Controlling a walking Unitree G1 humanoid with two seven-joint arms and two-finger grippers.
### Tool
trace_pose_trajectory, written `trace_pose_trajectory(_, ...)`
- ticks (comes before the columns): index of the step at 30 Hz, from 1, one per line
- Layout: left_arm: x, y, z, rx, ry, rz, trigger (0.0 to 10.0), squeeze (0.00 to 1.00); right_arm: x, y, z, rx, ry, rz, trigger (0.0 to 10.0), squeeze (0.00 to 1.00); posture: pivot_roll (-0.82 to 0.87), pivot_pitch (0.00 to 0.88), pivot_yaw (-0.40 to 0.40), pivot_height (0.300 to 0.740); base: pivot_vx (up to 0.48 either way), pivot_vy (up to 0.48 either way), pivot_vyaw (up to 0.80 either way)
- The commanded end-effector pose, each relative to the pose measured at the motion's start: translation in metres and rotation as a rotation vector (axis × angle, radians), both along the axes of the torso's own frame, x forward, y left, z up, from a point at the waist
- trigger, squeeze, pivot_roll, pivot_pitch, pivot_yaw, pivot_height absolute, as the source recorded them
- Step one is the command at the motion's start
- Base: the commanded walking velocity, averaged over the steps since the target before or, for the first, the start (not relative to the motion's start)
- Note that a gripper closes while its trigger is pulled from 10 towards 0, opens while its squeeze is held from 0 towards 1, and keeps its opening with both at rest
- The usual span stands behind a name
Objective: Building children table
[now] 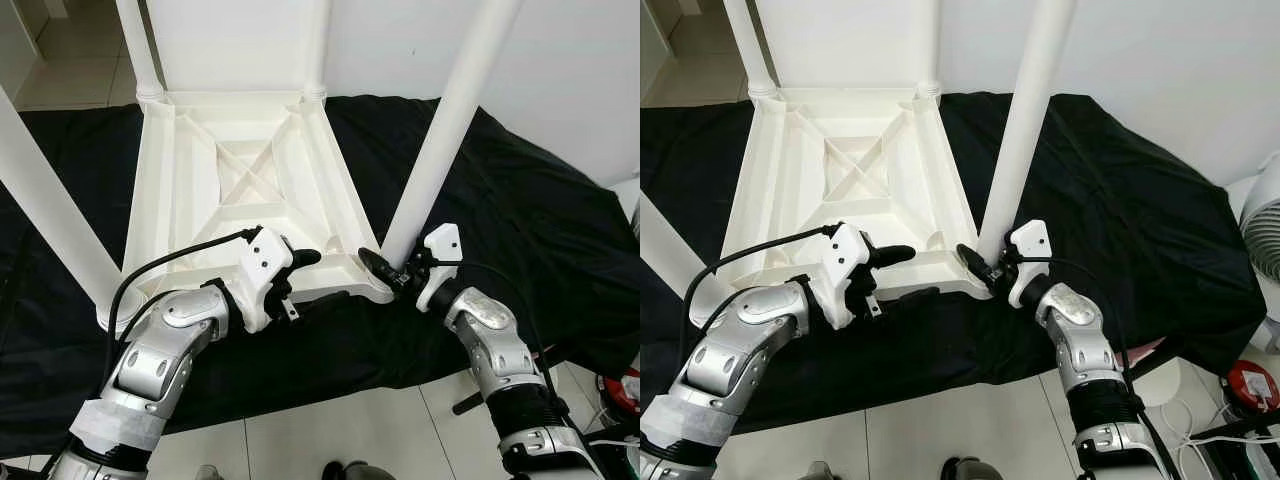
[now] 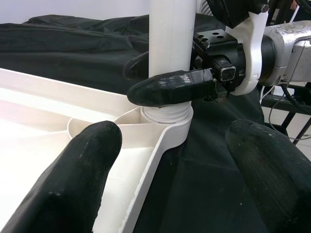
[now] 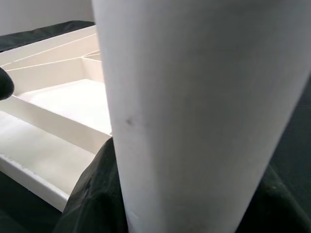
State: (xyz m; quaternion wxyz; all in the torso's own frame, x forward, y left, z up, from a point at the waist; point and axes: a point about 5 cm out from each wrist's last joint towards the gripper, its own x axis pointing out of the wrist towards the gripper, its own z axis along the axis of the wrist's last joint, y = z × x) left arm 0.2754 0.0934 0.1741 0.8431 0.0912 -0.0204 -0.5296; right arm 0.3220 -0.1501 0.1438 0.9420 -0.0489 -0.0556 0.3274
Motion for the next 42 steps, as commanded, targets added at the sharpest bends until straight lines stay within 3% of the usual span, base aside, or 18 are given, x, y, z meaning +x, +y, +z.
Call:
trace_pose_trajectory(1,0.001,-0.003,-0.006,0.014,0.006,0.011,10.0,0.00,-0.006,0.002,-0.021,-0.035,0.075,-0.105,10.0,0.00,0.05,0.066,-0.059,0.740,0.000,0.000,0.00)
trace_pose_trajectory(8,0.002,-0.004,-0.014,0.023,0.009,0.026,10.0,0.00,-0.012,0.004,-0.022,0.002,0.065,-0.240,10.0,0.00,0.04,0.069,-0.062,0.740,0.000,0.000,0.00)
trace_pose_trajectory(12,0.007,-0.002,-0.018,-0.019,0.010,0.087,10.0,0.00,-0.017,0.009,-0.022,0.067,0.057,-0.386,10.0,0.00,0.04,0.077,-0.067,0.740,0.000,0.000,0.00)
trace_pose_trajectory(27,0.017,0.006,-0.011,-0.053,-0.011,0.199,10.0,0.00,-0.016,0.027,-0.011,0.174,0.055,-0.567,10.0,0.00,0.02,0.091,-0.050,0.740,0.000,0.000,0.00)
trace_pose_trajectory(28,0.018,0.006,-0.010,-0.056,-0.018,0.212,10.0,0.00,-0.016,0.030,-0.008,0.194,0.057,-0.574,10.0,0.14,0.02,0.093,-0.052,0.740,0.000,0.000,0.00)
trace_pose_trajectory(29,0.018,0.006,-0.010,-0.056,-0.018,0.212,10.0,0.00,-0.016,0.030,-0.008,0.194,0.057,-0.574,10.0,0.14,0.02,0.093,-0.052,0.740,0.000,0.000,0.00)
trace_pose_trajectory(30,0.019,0.006,-0.008,-0.062,-0.023,0.223,10.0,0.00,-0.016,0.033,-0.006,0.206,0.056,-0.568,10.0,1.00,0.02,0.095,-0.055,0.740,0.000,0.000,0.00)
trace_pose_trajectory(38,0.018,0.004,-0.009,-0.061,-0.029,0.224,10.0,0.00,-0.022,0.034,-0.002,0.191,0.031,-0.523,10.0,1.00,0.02,0.098,-0.058,0.740,0.000,0.000,0.00)
trace_pose_trajectory(39,0.018,0.003,-0.010,-0.059,-0.026,0.217,10.0,0.00,-0.024,0.032,-0.001,0.164,0.016,-0.473,10.0,0.57,0.01,0.104,-0.054,0.740,0.000,0.000,0.00)
trace_pose_trajectory(40,0.018,0.003,-0.010,-0.059,-0.026,0.217,10.0,0.00,-0.024,0.032,-0.001,0.164,0.016,-0.473,10.0,0.57,0.01,0.104,-0.054,0.740,0.000,0.000,0.00)
trace_pose_trajectory(41,0.017,0.002,-0.010,-0.058,-0.022,0.210,10.0,0.00,-0.028,0.028,0.000,0.138,0.008,-0.407,10.0,0.00,0.00,0.104,-0.052,0.740,0.000,0.000,0.00)
trace_pose_trajectory(42,0.017,0.002,-0.010,-0.058,-0.022,0.210,10.0,0.00,-0.028,0.028,0.000,0.138,0.008,-0.407,10.0,0.00,0.00,0.104,-0.052,0.740,0.000,0.000,0.00)
